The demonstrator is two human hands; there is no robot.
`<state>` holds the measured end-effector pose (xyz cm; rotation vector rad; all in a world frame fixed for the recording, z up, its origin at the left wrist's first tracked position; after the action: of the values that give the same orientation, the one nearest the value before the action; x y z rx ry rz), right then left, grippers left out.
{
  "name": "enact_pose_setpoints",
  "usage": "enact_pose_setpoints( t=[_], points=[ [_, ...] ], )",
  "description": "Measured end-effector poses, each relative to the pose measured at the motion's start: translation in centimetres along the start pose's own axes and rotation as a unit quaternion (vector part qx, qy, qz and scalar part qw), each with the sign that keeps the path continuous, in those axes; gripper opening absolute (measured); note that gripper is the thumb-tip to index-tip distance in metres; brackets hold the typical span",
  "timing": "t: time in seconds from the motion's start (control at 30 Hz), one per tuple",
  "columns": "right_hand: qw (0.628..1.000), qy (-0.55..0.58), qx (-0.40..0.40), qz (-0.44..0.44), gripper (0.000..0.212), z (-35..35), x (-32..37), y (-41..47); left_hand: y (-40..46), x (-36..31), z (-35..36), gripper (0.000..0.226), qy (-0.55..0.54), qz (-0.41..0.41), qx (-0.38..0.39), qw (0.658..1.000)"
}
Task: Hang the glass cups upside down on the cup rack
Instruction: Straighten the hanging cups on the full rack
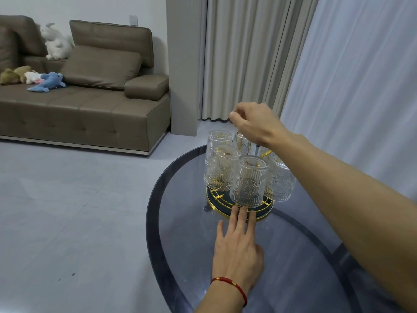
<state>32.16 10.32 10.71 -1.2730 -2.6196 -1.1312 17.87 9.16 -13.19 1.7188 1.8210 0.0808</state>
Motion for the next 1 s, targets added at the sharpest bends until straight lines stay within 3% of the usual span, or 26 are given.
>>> enact_pose_setpoints(
  t=[0.1, 0.33, 0.67, 1.0],
  points=[
    [0.991, -0.023, -0.123, -0.057, 0.021, -2.7, 1.7, -2.6, -0.1, 0.1, 0.0, 0.074, -0.001, -0.002, 0.0, 1.0],
    [0.971, -0.236, 0.031, -0.036, 0.061, 1.4, 2.3, -6.5, -0.1, 0.0, 0.4, 0.074, 0.015, -0.001, 0.019, 1.0],
    [0.989, -0.13, 0.02, 0.07, 0.05, 3.1, 1.0, -6.3, 0.0, -0.1, 0.1, 0.072, 0.021, -0.001, 0.02, 1.0],
    [0.99, -0.13, 0.037, 0.031, 0.055, 3.4, 2.2, -6.7, 0.1, 0.0, 0.5, 0.074, 0.024, 0.0, 0.04, 0.999]
  ],
)
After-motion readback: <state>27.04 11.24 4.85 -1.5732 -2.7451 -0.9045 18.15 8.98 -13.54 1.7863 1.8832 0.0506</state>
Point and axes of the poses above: each hand's wrist, its own y-axis towards the middle knuckle, its own z-axis out of the palm, x = y × z, the point moved 8 cm from there along y, towards the middle knuckle, and after that the axes turned 10 degrees about -x, right-handed, at the moved point
